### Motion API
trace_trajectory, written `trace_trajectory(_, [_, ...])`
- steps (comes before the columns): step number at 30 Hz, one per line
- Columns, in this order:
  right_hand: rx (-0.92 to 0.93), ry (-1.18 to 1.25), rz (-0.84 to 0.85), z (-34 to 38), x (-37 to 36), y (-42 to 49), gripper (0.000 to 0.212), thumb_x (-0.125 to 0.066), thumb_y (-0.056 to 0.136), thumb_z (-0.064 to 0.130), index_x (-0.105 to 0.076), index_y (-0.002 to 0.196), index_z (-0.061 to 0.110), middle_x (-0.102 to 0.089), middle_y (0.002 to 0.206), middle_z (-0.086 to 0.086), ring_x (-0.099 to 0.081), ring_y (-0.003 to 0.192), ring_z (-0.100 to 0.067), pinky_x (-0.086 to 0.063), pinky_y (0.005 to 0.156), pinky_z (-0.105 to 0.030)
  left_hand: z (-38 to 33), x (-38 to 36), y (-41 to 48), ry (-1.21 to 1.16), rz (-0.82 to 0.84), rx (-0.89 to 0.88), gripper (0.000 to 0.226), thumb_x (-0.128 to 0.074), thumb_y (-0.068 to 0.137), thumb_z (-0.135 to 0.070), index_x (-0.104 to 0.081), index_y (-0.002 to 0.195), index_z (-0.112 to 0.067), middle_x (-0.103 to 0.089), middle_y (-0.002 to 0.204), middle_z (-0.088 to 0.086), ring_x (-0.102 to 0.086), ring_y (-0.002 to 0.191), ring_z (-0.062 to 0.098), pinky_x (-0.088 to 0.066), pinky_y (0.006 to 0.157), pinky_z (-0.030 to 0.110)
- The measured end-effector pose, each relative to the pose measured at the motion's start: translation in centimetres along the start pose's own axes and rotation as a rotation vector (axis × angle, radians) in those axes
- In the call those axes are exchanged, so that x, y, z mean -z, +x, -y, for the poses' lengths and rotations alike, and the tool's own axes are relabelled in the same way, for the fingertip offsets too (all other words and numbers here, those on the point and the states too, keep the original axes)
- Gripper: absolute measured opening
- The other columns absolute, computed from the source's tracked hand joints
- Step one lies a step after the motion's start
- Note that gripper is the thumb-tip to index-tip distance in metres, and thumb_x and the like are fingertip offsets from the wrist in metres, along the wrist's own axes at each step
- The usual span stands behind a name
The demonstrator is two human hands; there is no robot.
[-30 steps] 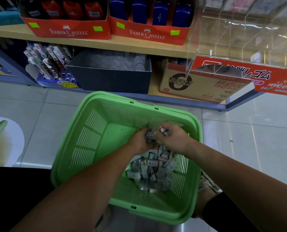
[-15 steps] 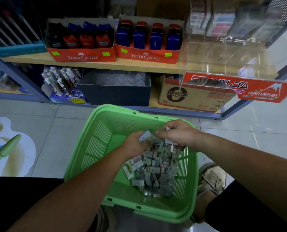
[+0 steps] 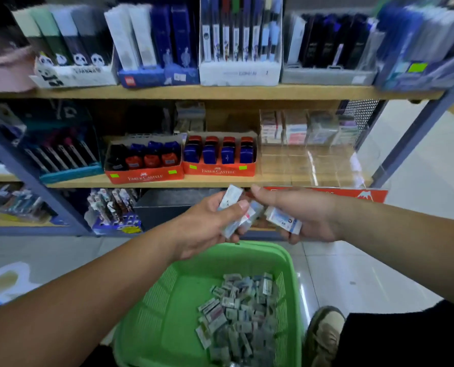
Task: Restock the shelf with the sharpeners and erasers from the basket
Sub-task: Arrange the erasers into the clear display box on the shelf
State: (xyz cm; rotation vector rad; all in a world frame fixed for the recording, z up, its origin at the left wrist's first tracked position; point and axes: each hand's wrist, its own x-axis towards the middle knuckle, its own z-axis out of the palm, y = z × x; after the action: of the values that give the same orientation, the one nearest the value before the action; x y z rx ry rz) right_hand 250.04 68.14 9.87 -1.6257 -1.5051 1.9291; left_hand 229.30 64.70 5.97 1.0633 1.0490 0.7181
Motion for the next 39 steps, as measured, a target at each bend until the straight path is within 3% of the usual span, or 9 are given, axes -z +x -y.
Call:
trace_trajectory(3, [0.133, 0.061, 0.019, 1.3, -0.9, -1.1, 0.051, -0.077, 0.086, 0.058, -0.071, 0.124, 0.025, -0.071, 0.096, -0.006, -0.052, 0.064, -0.018, -0.037, 0.048, -0.024, -2.4, -0.6, -0.2, -0.131, -0.037, -0.037, 0.035, -0.055, 0.106, -0.034, -0.061, 0.132, -0.012, -0.07, 0.1, 0.003, -0.059, 0.086, 0.016, -0.055, 0.076, 0.028])
trace_trajectory(7, [0.247, 0.067, -0.192, 1.9, -1.8, -0.2, 0.053, -0.093, 0.073, 0.043, -0.065, 0.115, 0.025, -0.076, 0.082, -0.002, -0.061, 0.065, -0.016, -0.042, 0.047, -0.026, -4.1, -1.6, 0.8, -0.223, -0.101, -0.052, 0.039, -0.047, 0.108, -0.04, -0.058, 0.131, -0.01, -0.076, 0.096, 0.005, -0.068, 0.078, 0.015, -0.056, 0.067, 0.028])
trace_trajectory(11, [0.26, 0.107, -0.235, 2.1, -0.7, 1.1, 0.041, -0.088, 0.082, 0.036, -0.064, 0.115, 0.03, -0.076, 0.083, -0.004, -0.062, 0.068, -0.021, -0.041, 0.049, -0.027, -4.4, -1.8, 3.0, -0.23, -0.131, -0.048, 0.042, -0.036, 0.111, -0.042, -0.055, 0.134, -0.012, -0.075, 0.098, 0.008, -0.068, 0.071, 0.015, -0.051, 0.059, 0.03])
trace_trajectory(15, [0.252, 0.165, -0.258, 1.7, 1.0, 2.7, 0.03, -0.077, 0.091, 0.024, -0.064, 0.118, 0.029, -0.076, 0.082, -0.004, -0.06, 0.063, -0.019, -0.039, 0.052, -0.029, -3.9, -1.5, 5.7, -0.205, -0.104, -0.038, 0.039, -0.032, 0.113, -0.038, -0.056, 0.132, -0.014, -0.074, 0.113, 0.018, -0.068, 0.091, 0.028, -0.054, 0.084, 0.049])
trace_trajectory(22, [0.241, 0.268, -0.338, 1.4, 4.4, 5.6, 0.028, -0.076, 0.092, 0.022, -0.064, 0.116, 0.03, -0.077, 0.085, 0.002, -0.068, 0.069, -0.013, -0.044, 0.046, -0.021, -2.5, 0.6, 8.1, -0.074, -0.132, 0.004, 0.027, -0.048, 0.11, -0.028, -0.067, 0.129, -0.025, -0.072, 0.094, -0.001, -0.063, 0.08, 0.018, -0.054, 0.074, 0.032])
trace_trajectory(27, [0.253, 0.354, -0.316, 0.9, 6.4, 5.8, 0.029, -0.072, 0.093, 0.015, -0.064, 0.117, 0.029, -0.078, 0.087, -0.002, -0.067, 0.073, -0.02, -0.044, 0.051, -0.027, -3.7, 0.8, 9.5, -0.073, -0.184, 0.036, 0.022, -0.055, 0.107, -0.018, -0.065, 0.126, -0.019, -0.063, 0.105, 0.009, -0.064, 0.078, 0.019, -0.05, 0.063, 0.031])
trace_trajectory(31, [0.269, 0.367, -0.371, 0.0, 8.0, 5.1, 0.032, -0.074, 0.091, 0.014, -0.064, 0.118, 0.027, -0.078, 0.086, -0.001, -0.067, 0.068, -0.019, -0.042, 0.051, -0.028, -5.8, -1.1, 11.5, -0.118, -0.219, 0.079, 0.033, -0.056, 0.103, -0.043, -0.07, 0.111, -0.015, -0.06, 0.087, 0.005, -0.052, 0.066, 0.016, -0.041, 0.061, 0.032])
trace_trajectory(35, [0.275, 0.421, -0.485, -1.0, 10.5, 4.3, 0.036, -0.075, 0.089, 0.018, -0.063, 0.121, 0.029, -0.079, 0.088, 0.0, -0.069, 0.068, -0.017, -0.047, 0.051, -0.029, -7.8, -4.6, 14.4, 0.143, -0.324, 0.036, 0.056, -0.053, 0.092, -0.073, -0.075, 0.102, -0.022, -0.071, 0.08, -0.002, -0.055, 0.068, 0.017, -0.046, 0.062, 0.034])
trace_trajectory(39, [0.299, 0.531, -0.519, -2.2, 13.4, 3.3, 0.042, -0.076, 0.089, 0.014, -0.062, 0.126, 0.029, -0.08, 0.104, -0.009, -0.078, 0.088, -0.03, -0.058, 0.066, -0.039, -9.2, -7.7, 16.9, 0.358, -0.373, -0.07, 0.035, -0.059, 0.099, -0.048, -0.074, 0.09, -0.019, -0.072, 0.066, -0.002, -0.054, 0.049, 0.004, -0.043, 0.048, 0.022])
